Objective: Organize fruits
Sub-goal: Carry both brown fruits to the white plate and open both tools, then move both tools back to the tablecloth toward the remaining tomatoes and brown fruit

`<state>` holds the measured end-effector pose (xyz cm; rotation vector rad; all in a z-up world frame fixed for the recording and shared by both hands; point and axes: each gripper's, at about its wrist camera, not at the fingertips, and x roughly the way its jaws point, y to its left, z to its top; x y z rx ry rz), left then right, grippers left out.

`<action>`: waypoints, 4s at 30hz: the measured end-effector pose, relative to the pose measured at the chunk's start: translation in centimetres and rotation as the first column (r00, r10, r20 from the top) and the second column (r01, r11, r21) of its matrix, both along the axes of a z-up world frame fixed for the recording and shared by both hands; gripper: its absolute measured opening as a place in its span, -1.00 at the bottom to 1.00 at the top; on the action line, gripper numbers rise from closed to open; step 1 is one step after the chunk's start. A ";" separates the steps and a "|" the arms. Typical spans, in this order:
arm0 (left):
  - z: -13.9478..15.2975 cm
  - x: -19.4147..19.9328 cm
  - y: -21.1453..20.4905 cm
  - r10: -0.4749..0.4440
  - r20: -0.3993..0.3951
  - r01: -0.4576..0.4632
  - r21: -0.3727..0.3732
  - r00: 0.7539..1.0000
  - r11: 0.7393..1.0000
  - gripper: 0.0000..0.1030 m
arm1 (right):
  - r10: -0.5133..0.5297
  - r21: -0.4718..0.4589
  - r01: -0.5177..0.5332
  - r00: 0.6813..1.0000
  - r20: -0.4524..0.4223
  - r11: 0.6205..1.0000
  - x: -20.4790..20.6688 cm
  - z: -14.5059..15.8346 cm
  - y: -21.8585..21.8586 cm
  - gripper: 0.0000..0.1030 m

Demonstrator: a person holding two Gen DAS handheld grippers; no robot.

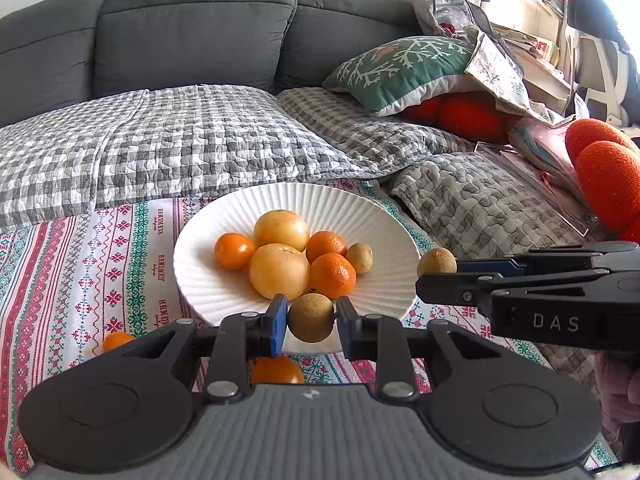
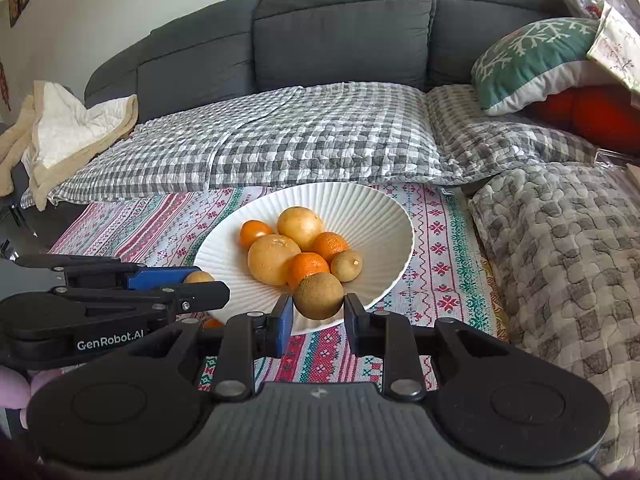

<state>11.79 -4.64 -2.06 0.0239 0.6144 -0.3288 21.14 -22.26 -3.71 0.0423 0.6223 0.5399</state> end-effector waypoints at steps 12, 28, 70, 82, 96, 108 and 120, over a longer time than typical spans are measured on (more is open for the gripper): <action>-1.7 2.0 -1.2 0.020 -0.020 -0.019 0.039 1.000 0.999 -0.67 | -0.022 0.044 0.024 0.998 -0.062 0.999 2.3 -1.1 0.2 -0.52; -2.3 2.5 -1.7 0.002 -0.010 -0.002 0.071 1.000 0.997 -0.61 | -0.024 0.055 0.029 0.996 -0.083 0.998 3.3 -1.8 0.8 -0.48; -0.3 -3.8 2.8 -0.012 -0.034 0.018 0.171 0.999 0.985 0.80 | 0.057 -0.028 -0.055 0.995 0.083 0.998 -4.7 1.3 0.6 0.84; -1.4 -5.5 7.2 0.027 -0.037 -0.020 0.173 0.999 0.985 0.86 | 0.100 -0.068 -0.092 0.987 0.123 0.993 -6.8 -0.3 1.6 0.99; -3.4 -6.5 10.2 0.032 -0.063 -0.017 0.227 0.997 0.974 0.86 | 0.225 -0.174 -0.209 0.971 0.079 0.962 -9.0 -2.5 4.9 0.99; -4.7 -5.5 11.4 0.026 -0.065 -0.014 0.181 0.998 0.983 0.48 | 0.333 -0.230 -0.316 0.942 0.036 0.920 -10.5 -4.3 7.7 0.94; -4.7 -4.8 11.7 0.048 -0.086 -0.035 0.144 0.995 0.989 -0.18 | 0.388 -0.245 -0.379 0.922 -0.013 0.892 -10.8 -5.2 9.2 0.18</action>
